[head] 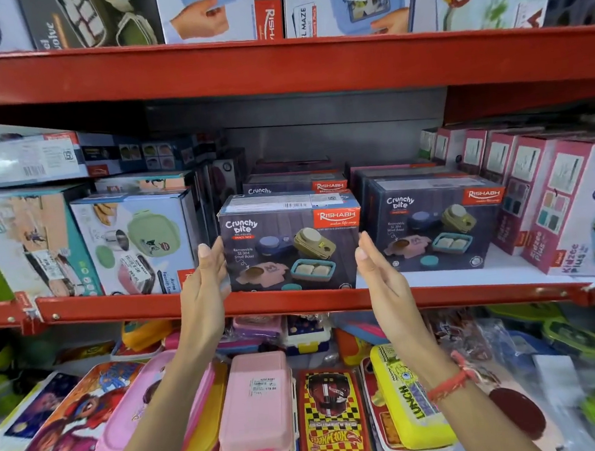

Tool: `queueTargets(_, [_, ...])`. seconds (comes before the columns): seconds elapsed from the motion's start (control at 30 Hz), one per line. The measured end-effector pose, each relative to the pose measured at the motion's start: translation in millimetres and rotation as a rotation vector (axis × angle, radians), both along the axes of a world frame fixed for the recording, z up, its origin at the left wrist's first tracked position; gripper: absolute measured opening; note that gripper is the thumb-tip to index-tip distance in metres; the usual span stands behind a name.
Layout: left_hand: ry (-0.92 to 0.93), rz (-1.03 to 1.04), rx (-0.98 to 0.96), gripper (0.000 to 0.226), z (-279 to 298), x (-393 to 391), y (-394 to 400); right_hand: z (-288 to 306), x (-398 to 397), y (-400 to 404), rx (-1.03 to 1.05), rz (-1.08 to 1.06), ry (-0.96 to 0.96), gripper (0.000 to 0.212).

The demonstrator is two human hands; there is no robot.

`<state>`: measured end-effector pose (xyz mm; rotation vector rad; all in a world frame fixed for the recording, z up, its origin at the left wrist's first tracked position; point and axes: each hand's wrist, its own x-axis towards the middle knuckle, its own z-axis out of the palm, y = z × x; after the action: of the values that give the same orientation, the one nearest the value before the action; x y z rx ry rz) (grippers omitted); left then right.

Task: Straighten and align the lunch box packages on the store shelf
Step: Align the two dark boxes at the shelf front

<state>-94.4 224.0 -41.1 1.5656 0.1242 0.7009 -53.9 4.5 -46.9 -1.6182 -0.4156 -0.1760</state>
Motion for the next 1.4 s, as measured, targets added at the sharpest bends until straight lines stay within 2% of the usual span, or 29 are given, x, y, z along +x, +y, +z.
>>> queueTargets(0.1, [-0.070, 0.229, 0.058, 0.054, 0.1, -0.5, -12.5, 1.6, 7.6, -10.3, 0.053, -0.002, 0.009, 0.065])
queueTargets(0.2, [-0.253, 0.419, 0.131, 0.041, 8.8, 0.4, -38.4, 6.6, 21.4, -34.1, 0.165, -0.043, 0.015, 0.057])
queueTargets(0.3, [-0.359, 0.299, 0.135, 0.037, 18.6, 10.1, -79.1, 14.0, 38.6, -67.0, 0.282, -0.088, 0.024, 0.040])
queueTargets(0.47, [-0.244, -0.081, 0.152, 0.037, 14.2, 41.1, -160.5, 8.8, 71.1, -122.8, 0.352, -0.355, -0.030, 0.031])
queueTargets(0.53, [-0.118, -0.173, 0.135, 0.051, 9.3, 53.2, -183.3, 5.0, 88.5, -143.7, 0.273, -0.458, -0.045, 0.038])
queueTargets(0.6, [0.016, -0.222, 0.142, 0.067, 8.2, 64.5, -197.7, 10.9, 105.6, -160.9, 0.131, -0.505, -0.011, 0.052])
queueTargets(0.7, [0.143, -0.282, 0.062, 0.071, 17.9, 78.5, -209.7, 13.1, 124.7, -173.6, 0.111, -0.271, 0.113, 0.075])
queueTargets(0.77, [0.180, -0.346, -0.019, 0.047, 28.7, 81.0, -215.1, 6.6, 132.3, -179.2, 0.146, -0.099, 0.179, 0.092])
queueTargets(0.8, [0.185, -0.363, -0.038, 0.045, 32.2, 81.1, -216.6, 3.7, 134.2, -181.6, 0.152, -0.040, 0.185, 0.094])
queueTargets(0.9, [0.167, -0.315, -0.043, 0.081, 28.2, 81.7, -214.9, 7.1, 122.0, -187.6, 0.176, 0.022, 0.173, 0.102])
queueTargets(0.97, [0.142, -0.291, -0.034, 0.084, 26.2, 75.0, -213.1, 17.7, 103.7, -189.5, 0.181, 0.041, 0.166, 0.112])
queueTargets(1.03, [0.133, -0.308, -0.022, 0.082, 26.3, 65.6, -211.7, 22.2, 89.1, -193.8, 0.176, 0.079, 0.145, 0.110])
queueTargets(1.13, [0.111, -0.317, -0.029, 0.074, 28.5, 54.3, -212.6, 24.4, 77.5, -200.7, 0.160, 0.101, 0.145, 0.095])
queueTargets(1.23, [0.078, -0.297, -0.038, 0.047, 24.1, 49.3, -215.7, 21.4, 72.4, -205.4, 0.124, 0.098, 0.139, 0.109])
queueTargets(1.4, [0.035, -0.261, -0.062, 0.039, 10.0, 45.7, -219.9, 6.0, 73.5, -210.1, 0.056, 0.051, 0.124, 0.094])
